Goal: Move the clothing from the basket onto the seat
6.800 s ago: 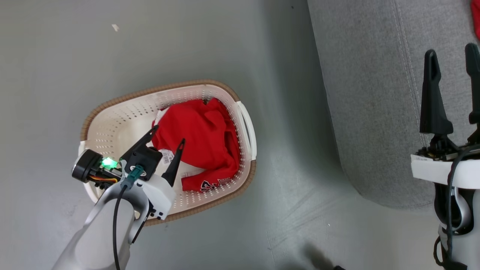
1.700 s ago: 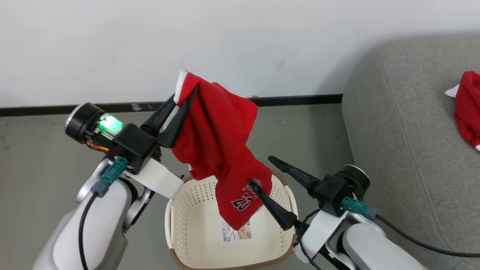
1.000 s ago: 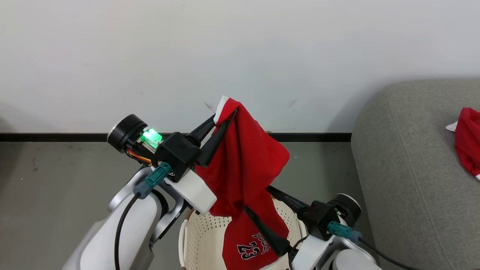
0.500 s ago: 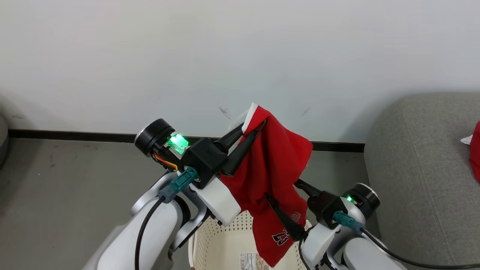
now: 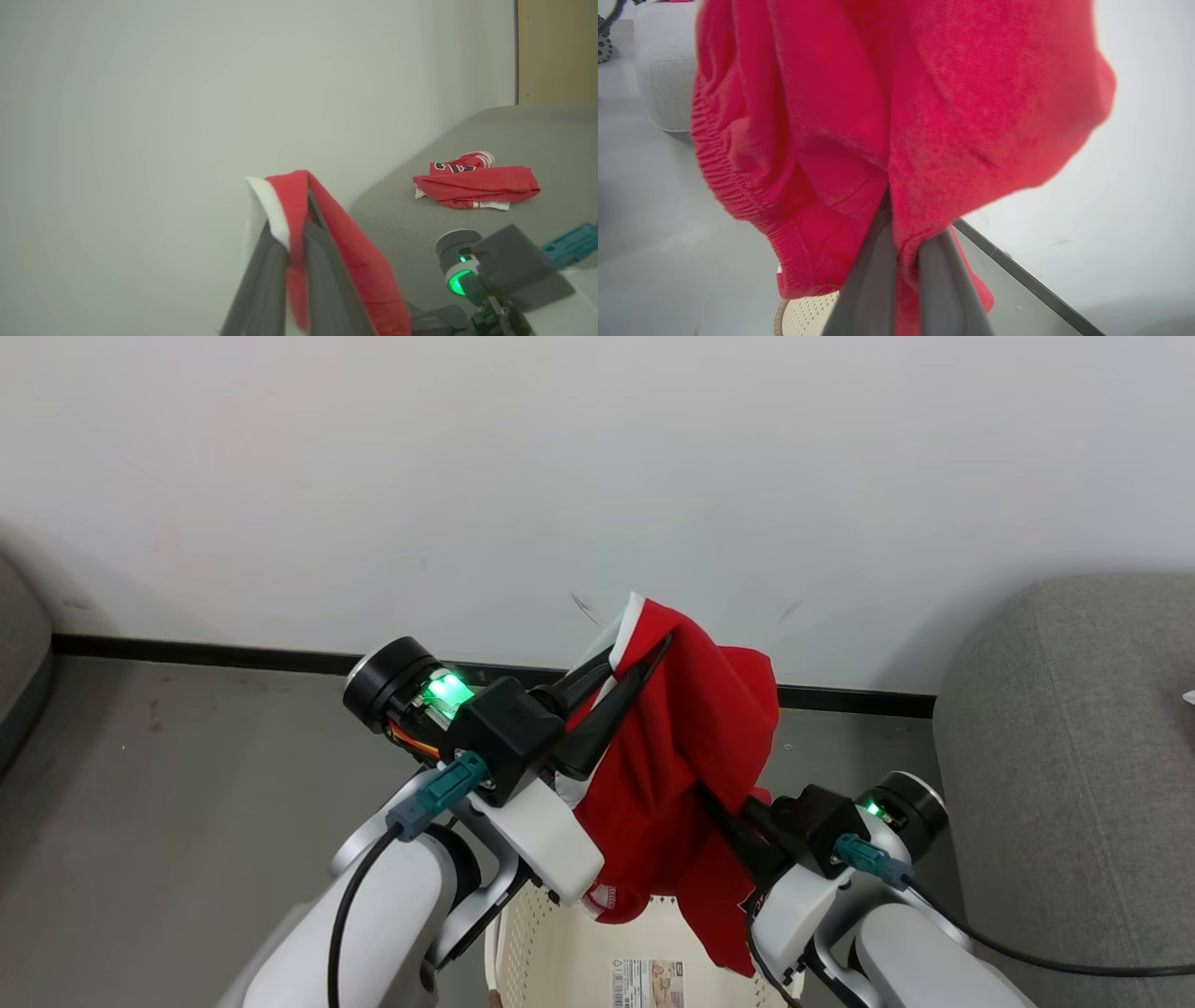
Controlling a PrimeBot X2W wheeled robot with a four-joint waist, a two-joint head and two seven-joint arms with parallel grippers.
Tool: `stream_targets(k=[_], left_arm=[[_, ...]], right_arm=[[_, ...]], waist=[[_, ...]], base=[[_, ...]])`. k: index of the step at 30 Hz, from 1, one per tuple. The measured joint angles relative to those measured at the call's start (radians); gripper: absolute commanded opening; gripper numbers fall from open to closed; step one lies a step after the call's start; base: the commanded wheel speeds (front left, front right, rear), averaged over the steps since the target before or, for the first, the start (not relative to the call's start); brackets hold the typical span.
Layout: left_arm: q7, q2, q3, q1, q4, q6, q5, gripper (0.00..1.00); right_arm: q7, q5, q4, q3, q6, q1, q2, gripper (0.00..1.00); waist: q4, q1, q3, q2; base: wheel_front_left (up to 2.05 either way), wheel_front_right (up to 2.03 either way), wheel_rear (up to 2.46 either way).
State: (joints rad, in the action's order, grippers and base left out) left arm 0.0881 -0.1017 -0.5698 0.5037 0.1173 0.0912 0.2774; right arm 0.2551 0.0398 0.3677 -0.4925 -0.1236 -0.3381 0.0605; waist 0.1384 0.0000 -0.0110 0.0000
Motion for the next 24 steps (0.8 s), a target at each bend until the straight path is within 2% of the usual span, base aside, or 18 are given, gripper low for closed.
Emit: stream_targets(k=[5, 13, 15, 16, 24], left_arm=[[-0.002, -0.004, 0.029, -0.024, -0.002, -0.007, 0.007, 0.00], [-0.025, -0.018, 0.063, -0.087, -0.038, -0.015, 0.052, 0.00], [-0.036, -0.029, 0.072, -0.113, -0.057, -0.016, 0.058, 0.71], [-0.037, -0.032, 0.075, -0.120, -0.064, -0.018, 0.059, 0.99], [-0.082, -0.041, 0.082, -0.173, -0.104, -0.018, 0.068, 1.00]], right_arm=[[0.000, -0.053, -0.010, 0.020, 0.000, 0.002, 0.000, 0.00], [0.000, -0.116, -0.027, 0.128, 0.000, 0.033, -0.001, 0.00], [0.000, -0.129, -0.053, 0.173, 0.000, 0.042, 0.000, 0.00], [0.000, -0.137, -0.068, 0.191, 0.000, 0.045, 0.001, 0.00], [0.000, -0.173, -0.170, 0.362, 0.000, 0.048, 0.057, 0.00]], waist=[[-0.006, 0.0000, 0.005, 0.0000], [-0.036, 0.0000, 0.008, 0.0000], [-0.050, -0.0001, 0.007, 0.0000], [-0.055, 0.0000, 0.007, 0.0000], [-0.098, 0.0000, 0.000, 0.0000]], base=[[0.00, 0.00, 0.00], [0.00, 0.00, 0.00], [0.00, 0.00, 0.00], [0.00, 0.00, 0.00], [0.00, 0.00, 0.00]])
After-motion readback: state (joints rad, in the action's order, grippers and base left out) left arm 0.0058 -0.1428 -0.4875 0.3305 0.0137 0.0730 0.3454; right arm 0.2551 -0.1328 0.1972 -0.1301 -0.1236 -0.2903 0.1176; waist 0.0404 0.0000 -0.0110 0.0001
